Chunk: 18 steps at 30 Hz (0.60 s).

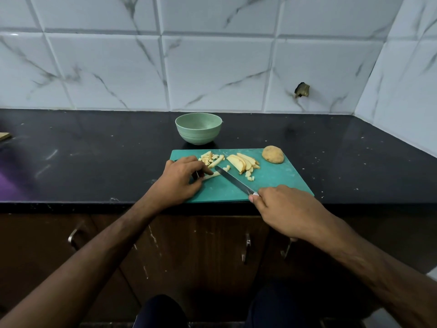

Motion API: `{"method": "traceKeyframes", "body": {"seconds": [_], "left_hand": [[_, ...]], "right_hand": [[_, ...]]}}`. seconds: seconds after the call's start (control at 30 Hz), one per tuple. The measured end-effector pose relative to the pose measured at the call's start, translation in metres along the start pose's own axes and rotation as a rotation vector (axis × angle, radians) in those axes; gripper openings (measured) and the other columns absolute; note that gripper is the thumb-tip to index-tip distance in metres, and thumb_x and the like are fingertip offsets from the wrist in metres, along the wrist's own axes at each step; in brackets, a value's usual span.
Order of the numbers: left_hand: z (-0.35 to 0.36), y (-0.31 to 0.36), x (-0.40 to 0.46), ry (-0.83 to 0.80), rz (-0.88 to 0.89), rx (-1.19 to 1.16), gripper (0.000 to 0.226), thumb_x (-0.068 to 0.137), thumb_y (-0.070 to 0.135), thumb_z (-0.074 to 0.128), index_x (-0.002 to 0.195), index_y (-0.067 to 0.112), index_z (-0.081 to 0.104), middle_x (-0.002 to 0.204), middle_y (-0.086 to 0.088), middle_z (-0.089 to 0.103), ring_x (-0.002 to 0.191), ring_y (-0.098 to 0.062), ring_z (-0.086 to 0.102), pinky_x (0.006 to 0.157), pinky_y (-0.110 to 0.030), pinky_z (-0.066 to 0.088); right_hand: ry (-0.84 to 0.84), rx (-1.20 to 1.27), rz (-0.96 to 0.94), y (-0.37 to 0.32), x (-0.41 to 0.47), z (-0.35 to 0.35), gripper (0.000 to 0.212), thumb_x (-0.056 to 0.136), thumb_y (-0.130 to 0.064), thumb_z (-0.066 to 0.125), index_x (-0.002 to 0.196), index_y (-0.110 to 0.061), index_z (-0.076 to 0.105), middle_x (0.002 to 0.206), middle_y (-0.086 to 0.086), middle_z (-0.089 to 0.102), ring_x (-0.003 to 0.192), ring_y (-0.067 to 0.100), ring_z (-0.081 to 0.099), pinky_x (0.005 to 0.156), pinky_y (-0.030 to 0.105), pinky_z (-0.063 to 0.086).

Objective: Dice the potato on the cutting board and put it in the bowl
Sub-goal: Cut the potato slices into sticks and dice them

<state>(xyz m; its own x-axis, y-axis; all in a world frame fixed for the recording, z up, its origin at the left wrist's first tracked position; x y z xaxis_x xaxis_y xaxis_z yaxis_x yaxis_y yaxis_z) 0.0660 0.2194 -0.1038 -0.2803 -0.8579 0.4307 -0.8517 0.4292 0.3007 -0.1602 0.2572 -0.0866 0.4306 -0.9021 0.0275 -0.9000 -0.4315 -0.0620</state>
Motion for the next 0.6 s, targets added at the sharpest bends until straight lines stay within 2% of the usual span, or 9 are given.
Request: {"method": "traceKeyframes", "body": {"seconds": [0.27,0.43,0.6], "left_hand": [[0.001,-0.001,0.0,-0.007,-0.003,-0.002,0.025,0.093,0.017,0.066,0.113,0.031,0.068,0.104,0.011,0.059,0.098,-0.005,0.054,0.085,-0.034,0.033],[0.0,-0.001,-0.001,0.021,0.004,-0.002,0.023,0.092,0.017,0.067,0.11,0.031,0.069,0.101,0.013,0.06,0.097,-0.004,0.056,0.081,-0.032,0.032],[-0.003,-0.002,-0.001,0.055,0.02,-0.028,0.019,0.089,0.016,0.071,0.105,0.027,0.071,0.098,0.015,0.063,0.093,-0.002,0.061,0.089,-0.042,0.05]], "right_hand": [[-0.119,0.086,0.044,0.001,0.001,0.007,0.042,0.108,-0.052,0.027,0.089,-0.023,0.05,0.078,0.001,0.062,0.047,0.013,0.066,0.047,0.021,0.049],[0.019,-0.009,0.012,0.001,0.003,-0.001,0.04,0.108,-0.051,0.024,0.09,-0.027,0.051,0.078,-0.005,0.059,0.066,0.013,0.064,0.053,0.024,0.037],[0.0,0.024,0.008,-0.003,0.003,-0.003,0.041,0.108,-0.053,0.024,0.086,-0.029,0.048,0.076,-0.005,0.06,0.063,0.013,0.065,0.052,0.023,0.038]]}}
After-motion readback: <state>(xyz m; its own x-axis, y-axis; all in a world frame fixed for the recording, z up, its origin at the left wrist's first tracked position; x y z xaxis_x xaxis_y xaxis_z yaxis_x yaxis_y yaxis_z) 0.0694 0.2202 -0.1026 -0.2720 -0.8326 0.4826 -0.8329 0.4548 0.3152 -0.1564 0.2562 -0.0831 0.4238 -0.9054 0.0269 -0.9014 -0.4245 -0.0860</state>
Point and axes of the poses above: each hand's wrist, its own x-axis towards the middle knuckle, its own z-axis out of the palm, y = z × x, the point moved 6 cm from there along x, towards the middle knuckle
